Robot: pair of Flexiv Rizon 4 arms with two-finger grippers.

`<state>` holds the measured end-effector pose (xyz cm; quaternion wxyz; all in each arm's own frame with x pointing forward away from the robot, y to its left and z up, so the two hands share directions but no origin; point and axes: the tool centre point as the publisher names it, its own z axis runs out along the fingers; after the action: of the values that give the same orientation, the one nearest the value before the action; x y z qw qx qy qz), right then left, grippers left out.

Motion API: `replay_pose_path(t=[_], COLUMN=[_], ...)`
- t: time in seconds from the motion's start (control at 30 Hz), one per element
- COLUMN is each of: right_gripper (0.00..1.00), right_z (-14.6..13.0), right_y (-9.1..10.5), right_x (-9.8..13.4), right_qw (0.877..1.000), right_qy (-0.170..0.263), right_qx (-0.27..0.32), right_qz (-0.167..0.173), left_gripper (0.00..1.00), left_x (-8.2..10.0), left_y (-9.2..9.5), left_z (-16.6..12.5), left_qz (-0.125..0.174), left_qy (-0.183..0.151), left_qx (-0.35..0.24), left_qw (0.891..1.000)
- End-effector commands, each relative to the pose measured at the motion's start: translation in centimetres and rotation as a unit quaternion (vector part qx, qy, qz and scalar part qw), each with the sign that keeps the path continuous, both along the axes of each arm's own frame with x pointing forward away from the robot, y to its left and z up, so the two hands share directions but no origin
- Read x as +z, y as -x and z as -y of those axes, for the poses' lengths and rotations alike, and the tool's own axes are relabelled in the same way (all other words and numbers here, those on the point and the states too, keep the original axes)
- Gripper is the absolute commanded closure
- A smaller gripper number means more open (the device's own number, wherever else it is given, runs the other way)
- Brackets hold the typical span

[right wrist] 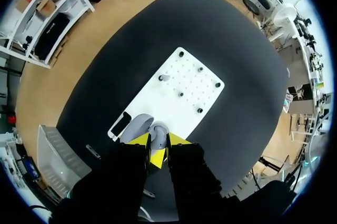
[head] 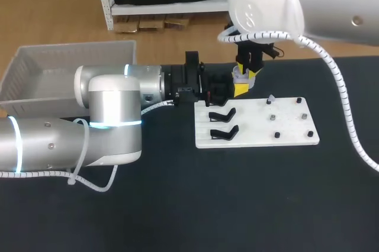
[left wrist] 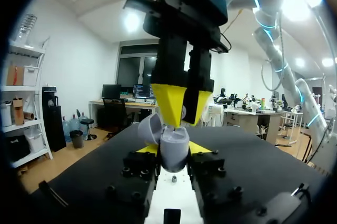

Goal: Pick up each earbud case from the left stands, insert the matching earbuds, close the lid, and place the case in the box.

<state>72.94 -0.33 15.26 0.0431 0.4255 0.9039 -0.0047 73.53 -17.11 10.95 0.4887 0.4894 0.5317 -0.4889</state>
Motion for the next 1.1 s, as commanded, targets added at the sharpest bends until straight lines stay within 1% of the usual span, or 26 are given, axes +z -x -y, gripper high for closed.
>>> replay_pose_path(t=[0.03,0.47,0.53,0.57,0.6,0.8,0.9,1.0,1.1], right_gripper=[1.00,1.00,0.88,0.84,0.76,0.72,0.73,0.73,0.70], right_z=[-0.2,0.0,0.0,0.0,0.1,0.1,0.1,0.1,0.4], right_y=[-0.3,-0.6,-0.5,-0.5,-0.5,-0.2,-0.1,0.4,1.1], right_x=[-0.2,-0.5,-0.5,-0.4,-0.4,-0.3,-0.3,0.4,1.1], right_qw=[1.000,1.000,1.000,1.000,1.000,1.000,1.000,1.000,1.000], right_qy=[0.002,0.000,-0.001,-0.001,-0.002,-0.005,-0.005,-0.009,-0.019], right_qx=[0.001,0.002,0.003,0.003,0.003,0.003,0.004,0.007,0.019], right_qz=[-0.005,-0.014,-0.015,-0.015,-0.015,-0.014,-0.014,-0.009,0.001], left_gripper=[1.00,1.00,1.00,1.00,1.00,1.00,1.00,1.00,1.00], left_x=[-0.1,-0.1,-0.1,-0.1,-0.1,-0.1,-0.1,-0.1,-0.1], left_y=[0.0,0.0,0.0,0.0,0.0,0.0,0.0,0.0,0.0], left_z=[0.0,0.0,0.0,0.0,0.0,0.0,0.0,0.0,0.0], left_qz=[0.001,0.001,0.001,0.001,0.001,0.001,0.001,0.001,0.001], left_qy=[0.002,0.002,0.002,0.002,0.002,0.002,0.002,0.002,0.002], left_qx=[0.001,0.001,0.001,0.001,0.001,0.001,0.001,0.001,0.001], left_qw=[1.000,1.000,1.000,1.000,1.000,1.000,1.000,1.000,1.000])
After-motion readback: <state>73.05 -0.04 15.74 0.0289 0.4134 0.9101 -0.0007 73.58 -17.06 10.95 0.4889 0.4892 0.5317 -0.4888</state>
